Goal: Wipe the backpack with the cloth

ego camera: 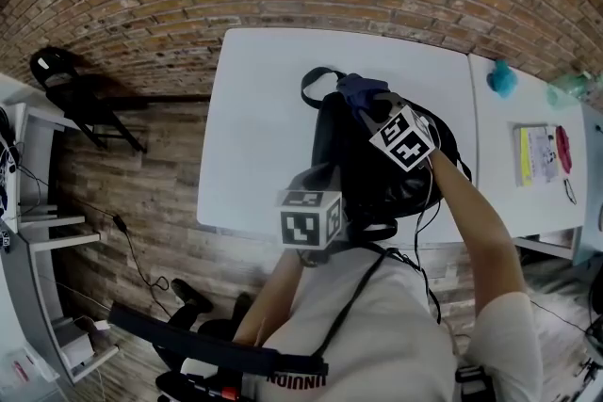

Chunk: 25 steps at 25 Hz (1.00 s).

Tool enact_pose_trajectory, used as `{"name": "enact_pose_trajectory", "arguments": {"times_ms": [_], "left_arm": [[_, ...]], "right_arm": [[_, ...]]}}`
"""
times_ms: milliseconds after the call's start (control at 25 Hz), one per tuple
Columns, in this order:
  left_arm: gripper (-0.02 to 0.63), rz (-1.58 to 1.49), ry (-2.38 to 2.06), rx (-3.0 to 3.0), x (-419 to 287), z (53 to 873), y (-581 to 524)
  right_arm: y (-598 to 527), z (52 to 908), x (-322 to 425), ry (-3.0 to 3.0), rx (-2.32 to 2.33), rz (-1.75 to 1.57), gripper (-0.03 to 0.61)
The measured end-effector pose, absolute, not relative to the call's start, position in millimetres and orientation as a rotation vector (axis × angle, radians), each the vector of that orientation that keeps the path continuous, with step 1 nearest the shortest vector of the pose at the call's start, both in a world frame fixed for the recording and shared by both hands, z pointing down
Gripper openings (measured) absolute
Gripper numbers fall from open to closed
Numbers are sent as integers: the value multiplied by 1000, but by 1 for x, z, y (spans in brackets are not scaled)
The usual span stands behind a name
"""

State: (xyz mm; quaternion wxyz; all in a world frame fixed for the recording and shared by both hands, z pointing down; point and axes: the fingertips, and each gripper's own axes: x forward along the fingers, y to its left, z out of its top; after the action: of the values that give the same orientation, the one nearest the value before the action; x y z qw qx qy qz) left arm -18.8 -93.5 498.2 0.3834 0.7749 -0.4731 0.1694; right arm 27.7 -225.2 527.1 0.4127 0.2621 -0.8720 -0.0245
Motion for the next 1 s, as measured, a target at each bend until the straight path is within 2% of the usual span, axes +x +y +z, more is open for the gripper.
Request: {"name": "enact_pose_trajectory", "arguments": {"times_ms": [1000], "left_arm": [[5,434,-1211,1990,-17,495,-75]], "right_arm": [[-148,518,22,-2248,478,-85,38]]}}
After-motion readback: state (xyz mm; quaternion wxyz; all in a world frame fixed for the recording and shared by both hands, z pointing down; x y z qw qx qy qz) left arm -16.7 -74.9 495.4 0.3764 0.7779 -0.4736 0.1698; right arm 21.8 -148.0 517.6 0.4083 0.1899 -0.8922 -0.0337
